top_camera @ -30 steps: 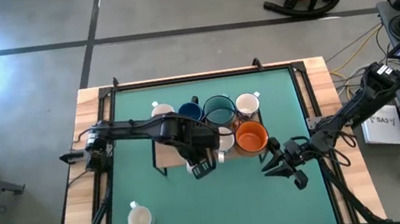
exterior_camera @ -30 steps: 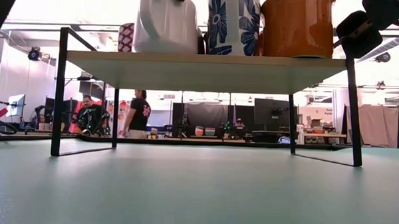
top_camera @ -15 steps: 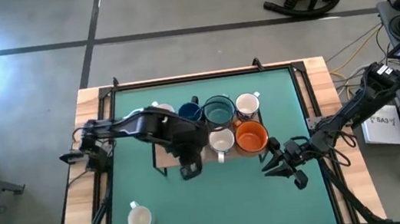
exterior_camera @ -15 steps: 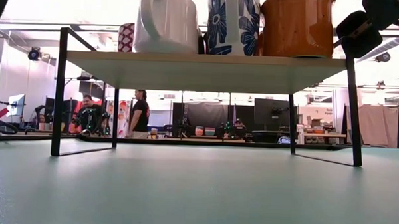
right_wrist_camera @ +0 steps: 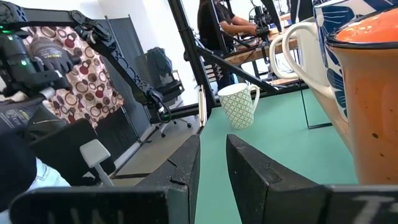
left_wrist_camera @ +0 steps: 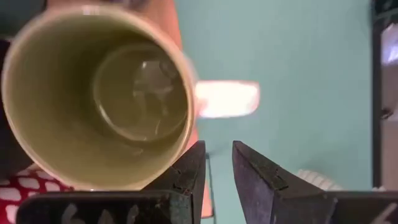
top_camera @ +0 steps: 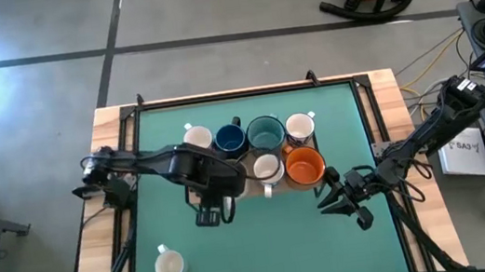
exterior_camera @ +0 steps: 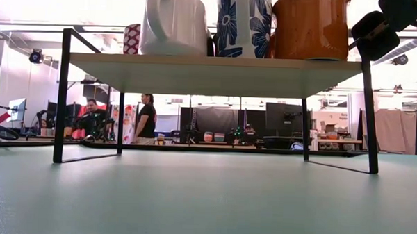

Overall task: Place coffee mugs
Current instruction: Put the white green mug on the shelf

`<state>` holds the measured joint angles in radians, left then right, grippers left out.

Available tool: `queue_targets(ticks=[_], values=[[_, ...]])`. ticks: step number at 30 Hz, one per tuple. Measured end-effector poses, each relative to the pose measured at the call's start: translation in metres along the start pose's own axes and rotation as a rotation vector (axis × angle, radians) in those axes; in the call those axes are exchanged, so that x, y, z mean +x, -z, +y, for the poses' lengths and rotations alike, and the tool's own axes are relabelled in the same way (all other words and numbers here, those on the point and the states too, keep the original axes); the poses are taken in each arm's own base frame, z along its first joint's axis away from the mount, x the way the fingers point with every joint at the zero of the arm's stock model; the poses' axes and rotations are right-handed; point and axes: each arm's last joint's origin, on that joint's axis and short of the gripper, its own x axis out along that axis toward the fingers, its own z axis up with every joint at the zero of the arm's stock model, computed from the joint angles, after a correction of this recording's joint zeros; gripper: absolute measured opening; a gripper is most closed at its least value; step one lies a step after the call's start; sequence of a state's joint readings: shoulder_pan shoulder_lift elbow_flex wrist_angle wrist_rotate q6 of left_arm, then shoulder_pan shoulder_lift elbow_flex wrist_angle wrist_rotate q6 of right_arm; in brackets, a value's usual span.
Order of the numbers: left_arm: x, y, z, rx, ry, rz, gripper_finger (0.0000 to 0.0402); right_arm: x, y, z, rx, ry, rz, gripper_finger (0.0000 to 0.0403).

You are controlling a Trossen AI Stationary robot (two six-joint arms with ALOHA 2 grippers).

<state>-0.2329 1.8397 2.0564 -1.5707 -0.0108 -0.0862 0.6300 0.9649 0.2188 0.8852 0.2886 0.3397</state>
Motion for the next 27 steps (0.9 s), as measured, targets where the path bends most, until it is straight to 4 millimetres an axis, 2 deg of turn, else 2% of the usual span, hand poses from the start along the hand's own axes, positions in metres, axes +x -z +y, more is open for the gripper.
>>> queue_targets(ticks=[6,12,15,27], values=[[0.008,0.004,0.001,0.022,-0.011,0.037,0.0062,0.0,0.0,0.0,0.0,0.0,0.0,0.0068],[-0.012,0.005,0.0,0.001,-0.014,-0.038,0.0062,0.0,0.0,0.0,0.0,0.0,0.0,0.0068],[-0.014,0.005,0.002,0.027,-0.052,-0.046,0.0062,0.0,0.0,0.0,0.0,0.0,0.0,0.0068],[0.011,0.008,0.01,0.094,-0.117,0.059,0.0062,0.0,0.002,-0.001,-0.005,0.006,0.016,0.0068]])
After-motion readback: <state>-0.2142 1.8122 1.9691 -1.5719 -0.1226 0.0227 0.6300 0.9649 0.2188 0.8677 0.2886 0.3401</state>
